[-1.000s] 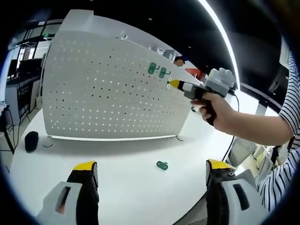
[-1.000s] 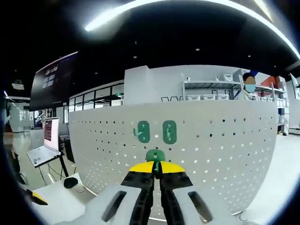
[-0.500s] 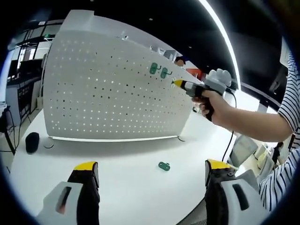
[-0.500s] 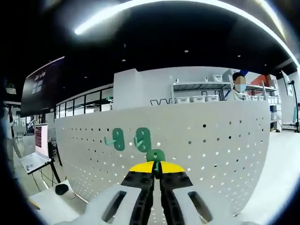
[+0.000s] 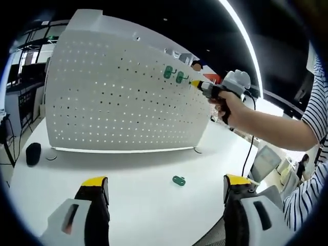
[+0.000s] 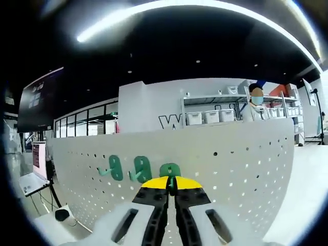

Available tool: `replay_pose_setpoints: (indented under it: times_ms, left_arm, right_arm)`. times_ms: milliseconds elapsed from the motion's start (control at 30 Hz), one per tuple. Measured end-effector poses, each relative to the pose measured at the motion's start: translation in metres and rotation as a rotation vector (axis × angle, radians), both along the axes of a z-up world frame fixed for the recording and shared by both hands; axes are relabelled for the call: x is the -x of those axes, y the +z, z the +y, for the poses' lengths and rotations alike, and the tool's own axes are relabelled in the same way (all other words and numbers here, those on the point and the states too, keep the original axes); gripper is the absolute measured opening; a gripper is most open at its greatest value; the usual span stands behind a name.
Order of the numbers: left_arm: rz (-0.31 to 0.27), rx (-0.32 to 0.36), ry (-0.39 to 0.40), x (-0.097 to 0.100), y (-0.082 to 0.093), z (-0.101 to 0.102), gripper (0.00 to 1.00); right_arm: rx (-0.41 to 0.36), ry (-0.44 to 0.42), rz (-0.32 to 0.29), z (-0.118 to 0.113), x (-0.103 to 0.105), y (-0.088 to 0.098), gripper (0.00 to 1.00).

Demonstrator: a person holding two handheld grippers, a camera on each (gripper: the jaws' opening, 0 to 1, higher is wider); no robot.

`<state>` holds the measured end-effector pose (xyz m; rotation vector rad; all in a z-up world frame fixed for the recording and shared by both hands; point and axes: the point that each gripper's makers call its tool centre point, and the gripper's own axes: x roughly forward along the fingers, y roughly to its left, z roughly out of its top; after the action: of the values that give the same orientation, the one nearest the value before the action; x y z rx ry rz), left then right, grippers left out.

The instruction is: Insert the hook assembly into the mounting plate slot until the hook locks in place.

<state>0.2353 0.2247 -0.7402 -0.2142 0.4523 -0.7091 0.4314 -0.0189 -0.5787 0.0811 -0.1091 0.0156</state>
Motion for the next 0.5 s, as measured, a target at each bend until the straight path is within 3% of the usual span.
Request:
replay_pose_setpoints:
  times_ms: [167, 500]
  left_arm:
    - [0.001, -0.001, 0.005, -0.0013, -0.0002, 0.0019, 0.95]
    - [0.012, 0.016, 0.007, -0.0019, -0.0013, 0.0015, 0.94]
  right_arm:
    - [-0.006, -0.016, -0.021, -0.0033, -0.0035, 0.0082, 0.0]
    - [-0.006, -0.034, -0.019, -0.008, -0.0072, 0.0063, 0.0]
